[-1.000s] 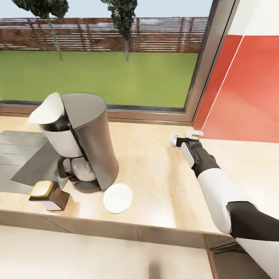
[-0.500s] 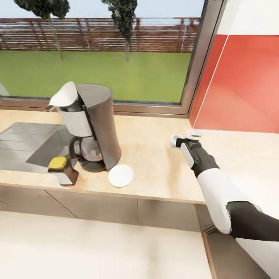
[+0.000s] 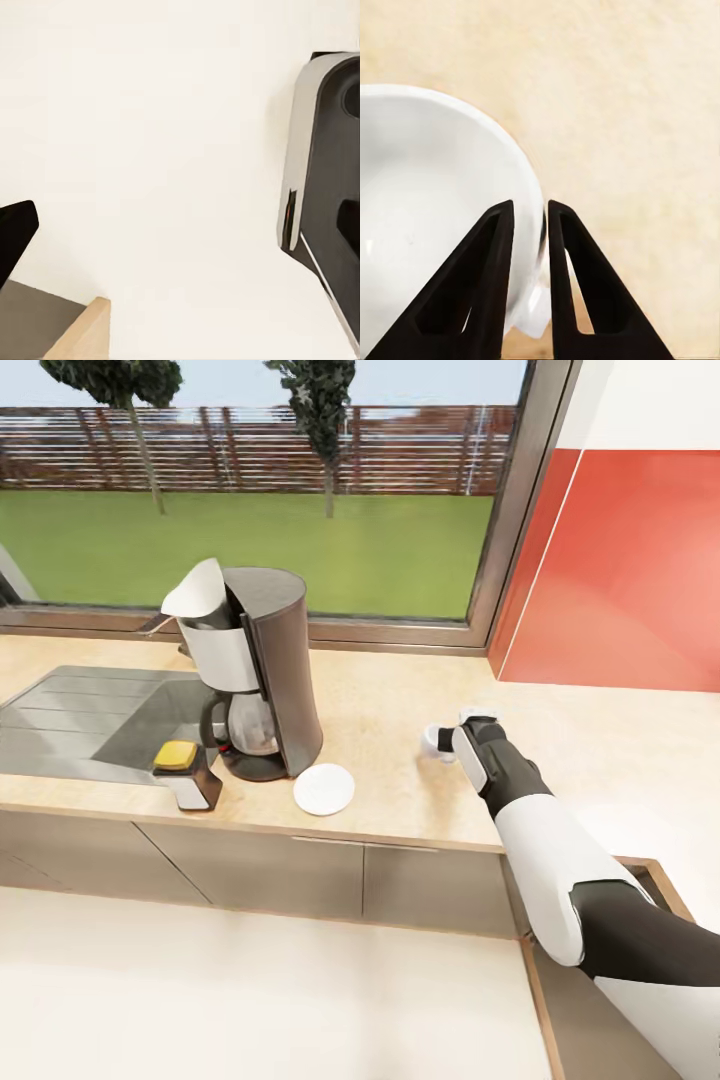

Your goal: Set up a coffee station on the kitchen countertop: keep the coffee maker on the countertop, move the bottle of coffee from the kitchen shelf to the counter next to the coffee maker, place a paper coffee filter on top of the coffee maker, put the saucer next to the coffee maker with the coffee cup on the saucer, and place the electric kettle next to the coffee maker.

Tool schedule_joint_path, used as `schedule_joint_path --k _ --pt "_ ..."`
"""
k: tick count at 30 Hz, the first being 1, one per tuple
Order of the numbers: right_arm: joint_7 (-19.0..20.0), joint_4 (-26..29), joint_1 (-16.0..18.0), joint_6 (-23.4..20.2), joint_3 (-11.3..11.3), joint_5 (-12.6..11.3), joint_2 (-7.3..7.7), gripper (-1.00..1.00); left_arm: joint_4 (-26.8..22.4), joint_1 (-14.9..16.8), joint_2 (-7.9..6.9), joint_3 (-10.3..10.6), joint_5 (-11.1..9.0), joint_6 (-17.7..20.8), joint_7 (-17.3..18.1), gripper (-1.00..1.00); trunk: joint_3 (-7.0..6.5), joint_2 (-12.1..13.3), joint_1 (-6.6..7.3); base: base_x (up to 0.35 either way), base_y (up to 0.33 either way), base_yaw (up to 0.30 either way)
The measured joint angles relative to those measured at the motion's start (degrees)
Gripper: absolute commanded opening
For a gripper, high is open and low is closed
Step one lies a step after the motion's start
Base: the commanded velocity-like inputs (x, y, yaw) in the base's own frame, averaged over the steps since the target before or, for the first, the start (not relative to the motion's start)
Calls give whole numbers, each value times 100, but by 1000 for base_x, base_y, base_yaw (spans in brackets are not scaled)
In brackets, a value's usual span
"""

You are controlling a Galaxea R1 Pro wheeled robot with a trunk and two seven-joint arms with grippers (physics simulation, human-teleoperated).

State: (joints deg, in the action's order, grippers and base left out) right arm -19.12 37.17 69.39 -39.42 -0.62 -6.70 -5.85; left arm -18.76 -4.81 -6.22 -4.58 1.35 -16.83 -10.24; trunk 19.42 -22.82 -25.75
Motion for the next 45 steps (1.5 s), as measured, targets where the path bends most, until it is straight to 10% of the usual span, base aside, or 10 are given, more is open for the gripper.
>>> schedule_joint_path --k 6,45 --pt "-1 -3 0 -66 19 22 37 -100 -32 94 -11 -330 13 -260 14 100 -22 0 0 -1 0 0" --pt "8 -36 0 -65 3 1 -2 -100 -29 1160 -28 -322 8 -264 42 100 -370 0 0 0 0 0"
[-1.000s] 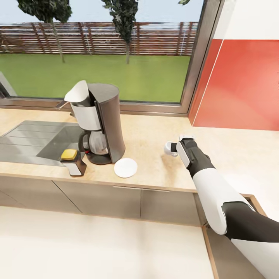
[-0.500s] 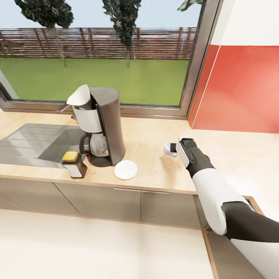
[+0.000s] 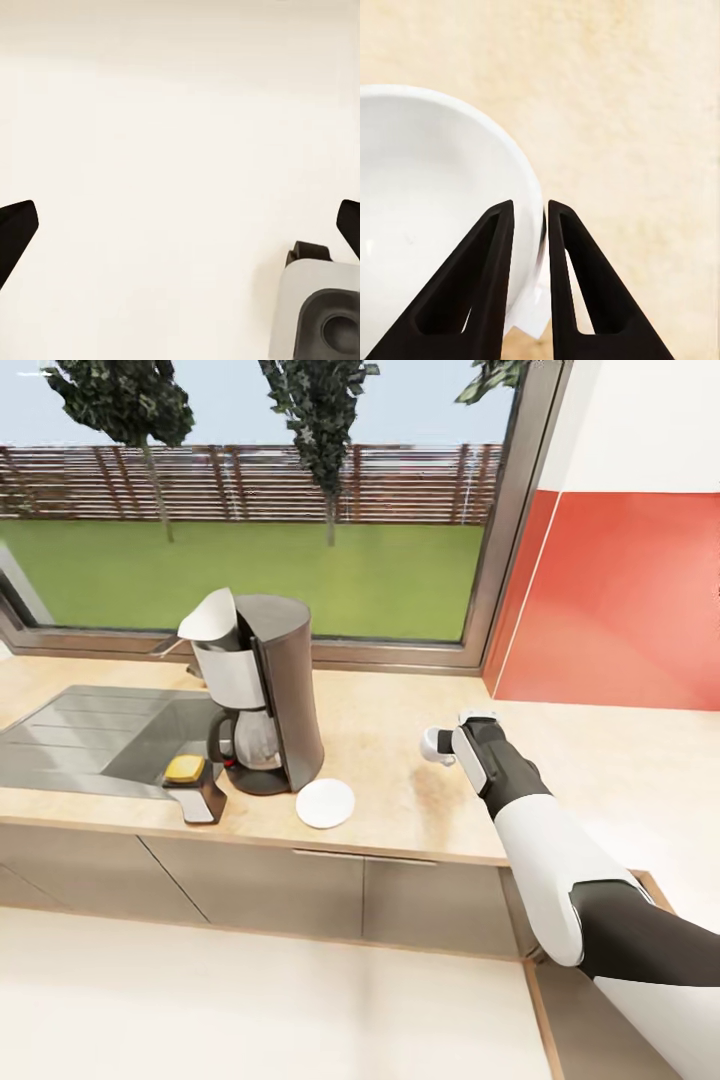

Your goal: Set up a coffee station on the kitchen countertop: keep the coffee maker on the countertop, move the bottle of coffee from the kitchen shelf to the counter next to the coffee maker, place a paper coffee filter on top of the coffee maker, put the saucer next to the coffee maker with the coffee cup on the saucer, and place the electric kettle next to the coffee maker.

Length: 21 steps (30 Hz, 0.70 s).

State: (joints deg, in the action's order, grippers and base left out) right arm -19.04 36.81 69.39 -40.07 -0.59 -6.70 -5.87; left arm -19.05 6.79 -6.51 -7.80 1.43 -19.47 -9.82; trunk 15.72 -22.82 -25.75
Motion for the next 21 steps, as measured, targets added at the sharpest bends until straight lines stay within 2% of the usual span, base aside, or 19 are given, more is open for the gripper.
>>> schedule_joint_path --k 21 --pt "0 -19 0 0 -7 -8 -10 -100 30 -6 -9 -53 0 -3 0 100 -189 0 0 0 0 0"
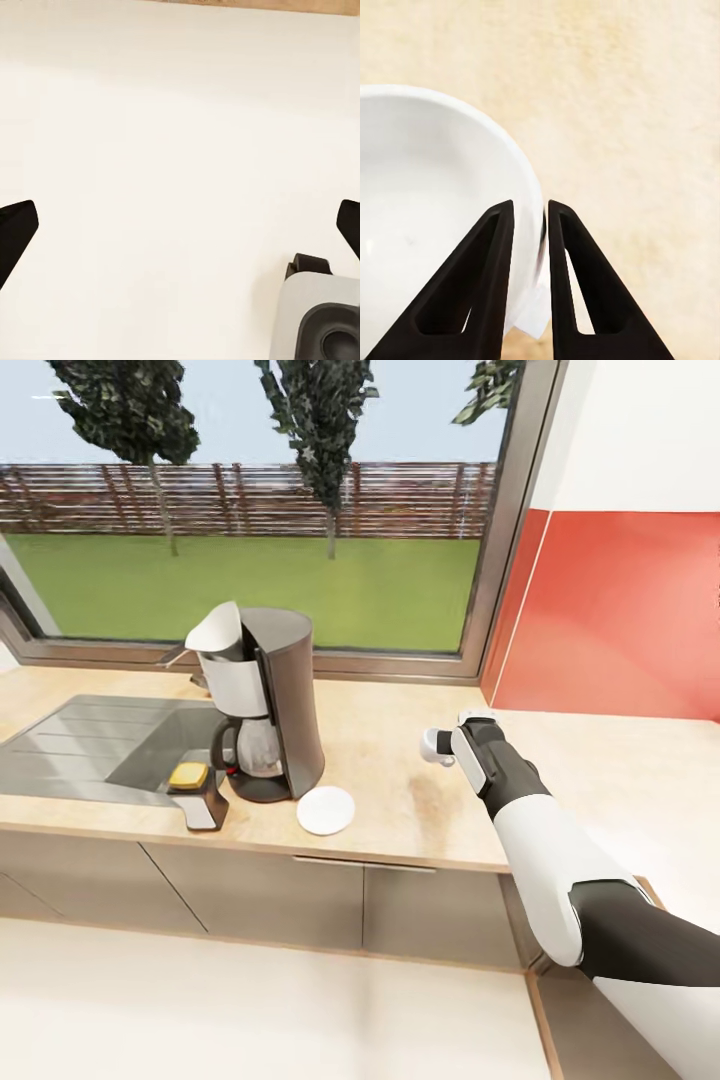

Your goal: Set up a coffee station on the kitchen countertop: keep the coffee maker on the countertop, move the bottle of coffee from the kitchen shelf to the counter next to the coffee maker, place a paper coffee filter on top of the coffee maker, put the saucer next to the coffee maker with the coffee cup on the saucer, and place the electric kettle next to the coffee maker.

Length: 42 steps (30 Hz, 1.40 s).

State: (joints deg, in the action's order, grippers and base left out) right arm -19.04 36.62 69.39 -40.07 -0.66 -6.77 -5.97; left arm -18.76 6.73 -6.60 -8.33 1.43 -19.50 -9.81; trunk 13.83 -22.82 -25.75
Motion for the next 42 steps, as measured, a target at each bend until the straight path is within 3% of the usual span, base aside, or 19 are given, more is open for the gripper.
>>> schedule_joint_path --k 42 --pt "0 -105 -78 -9 -8 9 -254 -100 9 0 -3 24 0 0 0 100 -377 1 0 0 0 0"
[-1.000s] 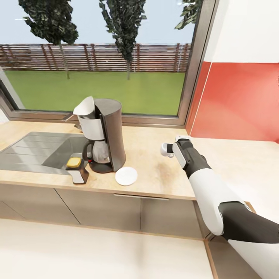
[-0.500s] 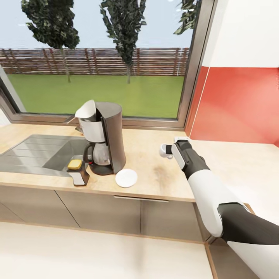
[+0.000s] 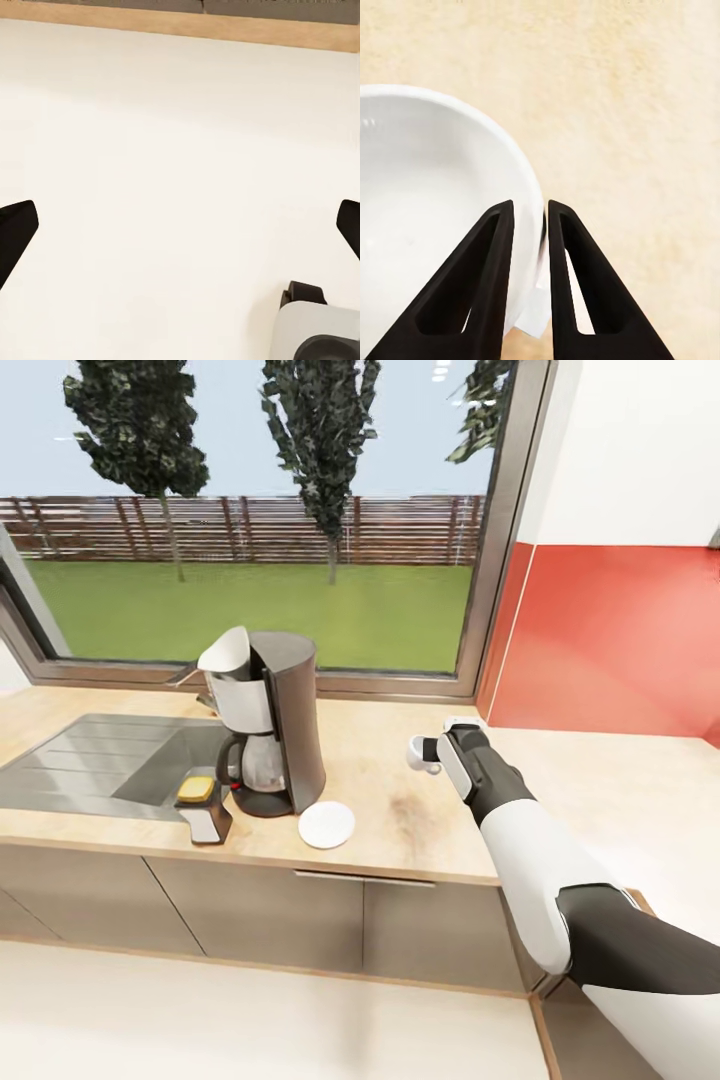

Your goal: Set up a coffee station on the kitchen countertop: keep the coffee maker on the countertop, move the bottle of coffee from the kitchen shelf to the counter next to the coffee maker, place a paper coffee filter on top of the coffee maker, put the saucer next to the coffee maker with the coffee cup on the saucer, and place the electric kettle next to the coffee maker.

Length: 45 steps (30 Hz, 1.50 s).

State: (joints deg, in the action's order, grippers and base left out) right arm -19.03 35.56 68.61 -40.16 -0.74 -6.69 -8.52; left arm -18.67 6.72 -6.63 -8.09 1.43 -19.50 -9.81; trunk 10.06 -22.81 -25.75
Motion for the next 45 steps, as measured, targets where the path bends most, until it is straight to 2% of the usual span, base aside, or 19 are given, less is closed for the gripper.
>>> schedule_joint_path --k 8,15,30,37,45 --pt "-1 -8 -2 0 0 0 -1 -100 1 0 -4 6 0 0 1 100 -72 0 -1 -17 0 0" --pt "0 -7 -2 0 2 0 0 -100 0 0 -6 2 0 0 0 100 -135 0 -3 -198 37 0" --pt "2 -115 -3 -2 0 -1 -6 -100 -3 0 -6 -8 0 -9 -2 100 -270 2 -2 -262 205 -36" --pt "1 -123 -3 -1 0 0 -8 -100 -4 0 -9 -8 0 -9 -1 100 -329 1 0 -21 214 -140" --pt "0 -211 -2 -1 0 -3 -7 -100 -6 -6 -9 -8 1 -9 0 100 -398 1 0 0 24 -109"
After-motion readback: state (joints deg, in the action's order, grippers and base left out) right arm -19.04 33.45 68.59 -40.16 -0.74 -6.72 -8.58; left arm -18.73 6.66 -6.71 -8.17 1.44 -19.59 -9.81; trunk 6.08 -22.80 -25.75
